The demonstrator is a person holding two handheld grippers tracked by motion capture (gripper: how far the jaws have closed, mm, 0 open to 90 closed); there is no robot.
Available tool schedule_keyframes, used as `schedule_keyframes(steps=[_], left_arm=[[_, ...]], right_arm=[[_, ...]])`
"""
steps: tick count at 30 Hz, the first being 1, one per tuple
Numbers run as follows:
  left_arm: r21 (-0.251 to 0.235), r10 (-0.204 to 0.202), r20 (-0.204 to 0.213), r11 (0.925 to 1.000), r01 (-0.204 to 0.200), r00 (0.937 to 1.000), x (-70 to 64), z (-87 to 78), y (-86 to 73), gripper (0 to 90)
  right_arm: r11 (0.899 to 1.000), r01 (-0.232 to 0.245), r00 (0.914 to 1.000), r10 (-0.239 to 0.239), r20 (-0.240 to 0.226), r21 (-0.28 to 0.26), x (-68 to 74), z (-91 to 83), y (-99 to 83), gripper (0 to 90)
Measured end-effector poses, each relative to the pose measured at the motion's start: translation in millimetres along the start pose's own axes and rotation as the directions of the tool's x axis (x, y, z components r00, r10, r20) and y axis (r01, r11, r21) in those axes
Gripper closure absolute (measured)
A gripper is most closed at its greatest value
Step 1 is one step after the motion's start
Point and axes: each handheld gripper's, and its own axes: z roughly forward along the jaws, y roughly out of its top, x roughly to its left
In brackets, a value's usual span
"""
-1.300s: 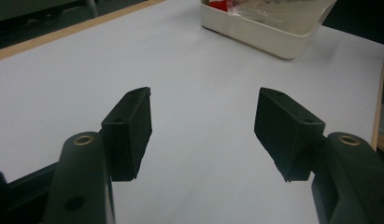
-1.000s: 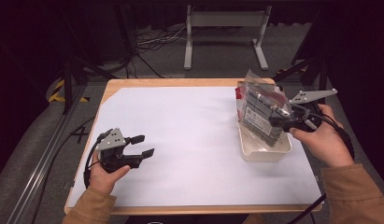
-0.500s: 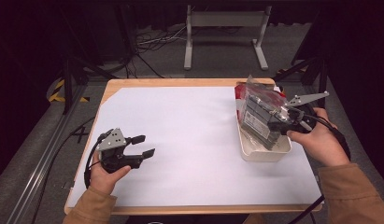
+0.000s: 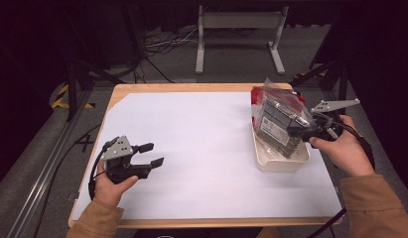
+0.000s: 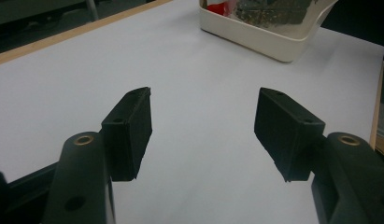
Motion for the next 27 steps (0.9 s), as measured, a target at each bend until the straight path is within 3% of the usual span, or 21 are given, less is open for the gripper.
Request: schedule_keyframes(steps=[3,4,5,9,10,16,22,27], left_arm=[[0.002,-0.002,-0.003,1.0,0.002,1.0,0.3,-0.2,-0.4,37.3],[0.004,-0.002,-0.003,1.0,0.002,1.0,0.5,-0.4,-0.9,37.3],[0.006,-0.006,-0.001,1.0,0.006,1.0,0.2,-0.5,-1.1,37.3],[0.01,0.0,0.001,0.9999,0.0,1.0,-0.4,-1.6,-1.6,36.9],[0.01,0.002,0.001,1.0,-0.002,1.0,-0.9,-2.5,-1.9,36.9],[0.002,-0.007,0.002,1.0,0.007,1.0,-3.8,-9.8,-4.2,36.5],[-0.004,-0.018,0.01,0.9998,0.018,0.9998,-7.6,-19.4,-9.3,36.1],[-0.008,-0.017,0.012,0.9998,0.017,0.9998,-10.1,-27.7,-14.4,35.6]], right_arm=[[0.999,-0.025,0.9997,0.024,-0.006,-0.044,-2.1,-0.7,-3.6,65.6],[0.991,-0.058,0.9983,0.057,-0.011,-0.117,-4.5,-3.0,-11.5,49.8],[0.987,-0.055,0.9985,0.054,-0.01,-0.15,-5.1,-4.1,-15.0,41.2],[0.978,-0.055,0.9983,0.058,0.006,-0.203,-5.9,-8.9,-23.8,32.2],[0.969,-0.04,0.9979,0.051,0.039,-0.245,-4.1,-17.9,-32.5,28.6],[0.944,-0.01,0.9938,0.046,0.101,-0.331,5.0,-41.6,-51.5,27.3],[0.936,-0.001,0.9954,0.035,0.089,-0.352,17.2,-49.5,-66.2,27.2],[0.925,0.036,0.9983,-0.017,0.055,-0.379,29.1,-44.4,-80.6,27.5]])
